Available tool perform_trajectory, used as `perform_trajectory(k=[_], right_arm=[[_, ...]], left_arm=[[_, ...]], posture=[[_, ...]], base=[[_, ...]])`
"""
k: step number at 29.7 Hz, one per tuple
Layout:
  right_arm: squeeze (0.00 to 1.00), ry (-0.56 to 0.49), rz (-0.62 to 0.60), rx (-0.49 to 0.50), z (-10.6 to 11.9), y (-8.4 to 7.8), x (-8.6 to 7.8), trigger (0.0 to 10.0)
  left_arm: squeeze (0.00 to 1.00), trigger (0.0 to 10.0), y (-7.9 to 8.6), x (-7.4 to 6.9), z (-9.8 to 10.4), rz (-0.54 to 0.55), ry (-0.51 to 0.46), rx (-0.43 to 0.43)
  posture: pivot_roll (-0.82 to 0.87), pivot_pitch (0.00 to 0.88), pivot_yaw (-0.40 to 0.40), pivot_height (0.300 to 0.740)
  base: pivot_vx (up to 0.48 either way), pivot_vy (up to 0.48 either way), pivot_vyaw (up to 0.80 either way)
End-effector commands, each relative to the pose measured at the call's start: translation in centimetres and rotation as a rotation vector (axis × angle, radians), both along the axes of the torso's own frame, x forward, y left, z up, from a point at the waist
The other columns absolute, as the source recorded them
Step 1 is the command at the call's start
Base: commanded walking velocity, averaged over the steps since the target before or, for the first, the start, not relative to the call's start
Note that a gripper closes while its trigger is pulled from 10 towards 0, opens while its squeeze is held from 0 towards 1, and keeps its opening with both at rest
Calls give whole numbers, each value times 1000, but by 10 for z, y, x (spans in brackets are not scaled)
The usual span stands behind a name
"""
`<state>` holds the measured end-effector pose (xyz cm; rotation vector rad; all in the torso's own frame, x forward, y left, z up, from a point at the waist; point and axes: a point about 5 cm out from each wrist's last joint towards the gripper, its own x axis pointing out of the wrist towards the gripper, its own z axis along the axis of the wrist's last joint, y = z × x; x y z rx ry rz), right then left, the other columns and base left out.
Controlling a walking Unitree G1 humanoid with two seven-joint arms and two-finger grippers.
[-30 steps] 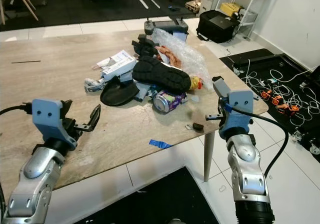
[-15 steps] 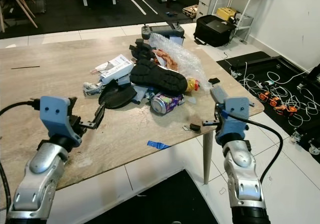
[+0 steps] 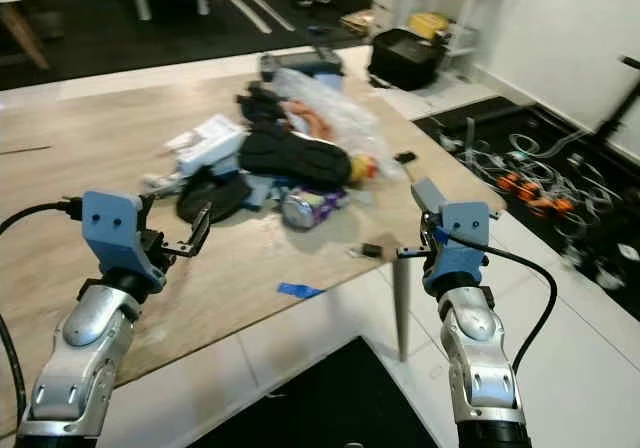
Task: Picking trash to rubbish bin
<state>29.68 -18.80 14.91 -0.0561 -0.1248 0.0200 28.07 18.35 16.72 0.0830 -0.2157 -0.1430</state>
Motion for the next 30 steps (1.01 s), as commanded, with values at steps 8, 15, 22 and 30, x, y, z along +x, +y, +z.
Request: perform_trajectory(k=[8,15,22,30], right_arm=[[0,-11,8,2,1,0,-1,10000],[0,-6,18,20,0,2,-1,10000],[0,-6,20,18,0,2,-1,10000],[0,-2,27,24,0,4,-1,10000]], left_arm=[[0,10000,-7,0,-4,-32,5,-6],[0,10000,-7,0,-4,-34,3,-3],[0,10000,-8,1,-4,-37,2,0],[0,10000,-9,1,-4,-34,-1,-3]], posture=[[-43,45,-61,740],[-38,40,-59,740],[-38,38,-59,740],[-33,43,-63,740]], base=[[0,0,-583],[0,0,-592],[0,0,-596],[0,0,-601]])
